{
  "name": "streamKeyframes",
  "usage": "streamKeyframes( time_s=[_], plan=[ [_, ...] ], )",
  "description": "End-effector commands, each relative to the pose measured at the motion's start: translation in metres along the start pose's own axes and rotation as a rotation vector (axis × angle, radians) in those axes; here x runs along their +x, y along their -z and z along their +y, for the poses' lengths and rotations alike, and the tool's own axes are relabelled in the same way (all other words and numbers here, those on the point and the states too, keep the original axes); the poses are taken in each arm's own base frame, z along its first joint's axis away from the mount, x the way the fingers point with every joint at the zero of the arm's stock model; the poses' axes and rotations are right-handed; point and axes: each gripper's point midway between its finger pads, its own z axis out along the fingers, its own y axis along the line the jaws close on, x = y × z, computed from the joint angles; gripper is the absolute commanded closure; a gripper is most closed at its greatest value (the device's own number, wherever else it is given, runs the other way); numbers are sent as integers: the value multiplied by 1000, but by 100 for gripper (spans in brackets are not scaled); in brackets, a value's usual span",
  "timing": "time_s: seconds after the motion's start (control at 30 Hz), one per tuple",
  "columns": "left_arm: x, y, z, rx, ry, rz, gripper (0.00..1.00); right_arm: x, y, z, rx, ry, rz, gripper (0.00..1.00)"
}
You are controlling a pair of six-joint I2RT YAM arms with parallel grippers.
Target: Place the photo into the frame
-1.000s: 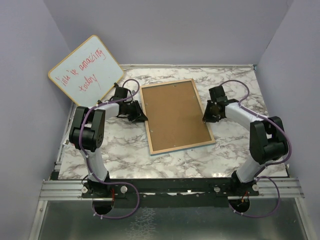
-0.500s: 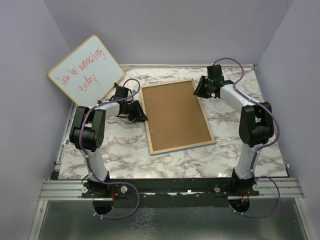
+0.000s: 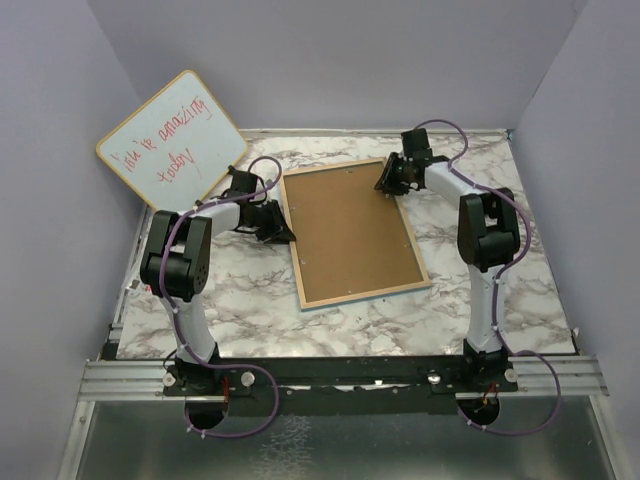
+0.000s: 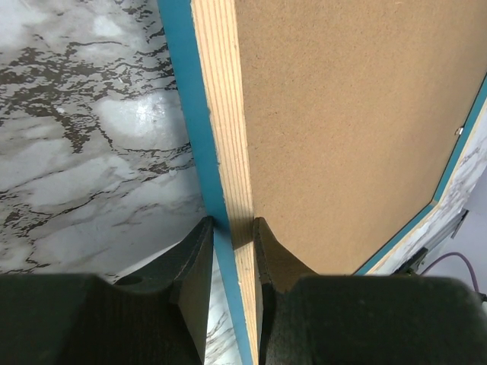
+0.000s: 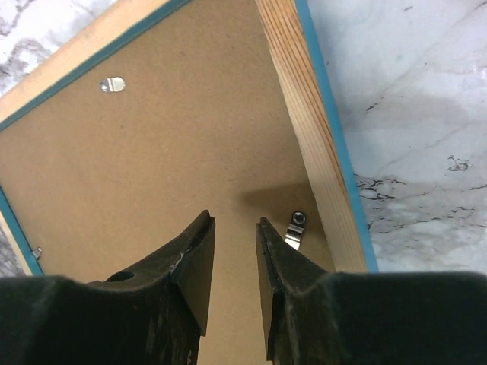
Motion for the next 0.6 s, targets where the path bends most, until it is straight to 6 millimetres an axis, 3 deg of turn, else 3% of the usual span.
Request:
streamKeyframes(
  time_s=[0.0, 0.17, 0.33, 0.57],
  plan=[
    [20, -17, 74, -259, -9, 51, 79, 16, -12, -10, 26, -15, 65, 67],
    [20, -18, 80, -283, -23, 56, 80, 26, -17, -28, 99, 11, 100, 67],
    [20, -16, 85, -306, -30, 57, 82, 23, -10, -48, 208, 57, 90, 68],
    [21, -16, 87, -312, -31, 65, 82, 25, -7, -31, 107, 91, 112, 68]
  ],
)
